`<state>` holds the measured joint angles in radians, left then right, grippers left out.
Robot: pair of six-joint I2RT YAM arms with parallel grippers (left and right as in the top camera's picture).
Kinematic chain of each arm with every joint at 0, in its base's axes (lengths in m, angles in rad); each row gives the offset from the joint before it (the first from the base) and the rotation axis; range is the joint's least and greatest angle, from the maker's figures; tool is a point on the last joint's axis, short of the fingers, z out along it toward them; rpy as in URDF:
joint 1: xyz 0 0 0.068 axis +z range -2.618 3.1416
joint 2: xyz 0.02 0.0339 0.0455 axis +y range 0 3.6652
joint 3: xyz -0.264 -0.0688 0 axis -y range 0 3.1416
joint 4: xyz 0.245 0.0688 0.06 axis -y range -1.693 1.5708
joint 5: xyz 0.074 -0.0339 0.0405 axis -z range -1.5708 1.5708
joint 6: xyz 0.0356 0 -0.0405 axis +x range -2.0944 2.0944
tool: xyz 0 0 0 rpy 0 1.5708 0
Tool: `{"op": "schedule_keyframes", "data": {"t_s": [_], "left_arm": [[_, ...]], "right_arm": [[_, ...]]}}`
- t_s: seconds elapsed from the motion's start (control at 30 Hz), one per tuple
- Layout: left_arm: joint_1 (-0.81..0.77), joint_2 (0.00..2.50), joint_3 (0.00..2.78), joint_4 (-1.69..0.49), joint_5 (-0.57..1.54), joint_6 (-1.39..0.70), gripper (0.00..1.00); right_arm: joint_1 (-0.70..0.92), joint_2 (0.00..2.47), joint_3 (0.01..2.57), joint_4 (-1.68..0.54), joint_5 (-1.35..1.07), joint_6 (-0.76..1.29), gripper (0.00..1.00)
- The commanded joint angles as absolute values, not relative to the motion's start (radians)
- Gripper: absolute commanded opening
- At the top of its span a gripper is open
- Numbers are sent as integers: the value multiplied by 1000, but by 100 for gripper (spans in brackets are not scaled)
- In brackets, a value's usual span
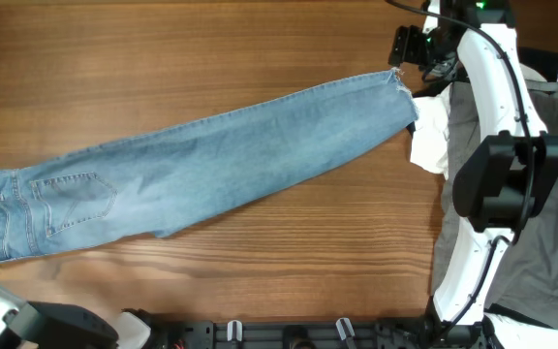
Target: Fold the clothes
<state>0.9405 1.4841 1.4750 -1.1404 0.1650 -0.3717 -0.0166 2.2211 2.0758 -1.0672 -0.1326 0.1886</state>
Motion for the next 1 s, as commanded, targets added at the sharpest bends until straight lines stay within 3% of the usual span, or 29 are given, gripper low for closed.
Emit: {"op": "schedule_keyframes", "data": {"t_s": [0.0,0.07,0.23,0.27,0.37,0.47,0.57,0.67,0.8,0.97], "left_arm": [[1024,1548,1496,-1127,99,-479,86],[1076,1575,1496,-1101,161,-466,81],[1157,1652,1496,-1004,519,-106,70],[1162,1667,1496,-1005,515,-69,63],[1176,1708,1496,-997,492,-52,41],[1196,1737,1496,-972,489,-52,35],[1207,1744,1496,-955,489,-52,24],[1205,1744,1496,-952,500,-52,23],[1203,1744,1496,-937,674,-52,25],[1181,1743,1496,-931,794,-51,33]], "right_arm": [[-24,2198,2080,-1086,-166,178,84],[-24,2185,2080,-1103,-284,118,84],[3,2178,2080,-1148,-620,-39,79],[13,2178,2080,-1161,-621,-26,73],[49,2179,2080,-1214,-618,34,40],[98,2185,2079,-1291,-575,83,12],[149,2186,2063,-1340,-458,138,9],[191,2186,2021,-1318,-261,249,6],[188,2187,1925,-1164,-136,347,6],[169,2187,1789,-1011,-185,334,7]]}}
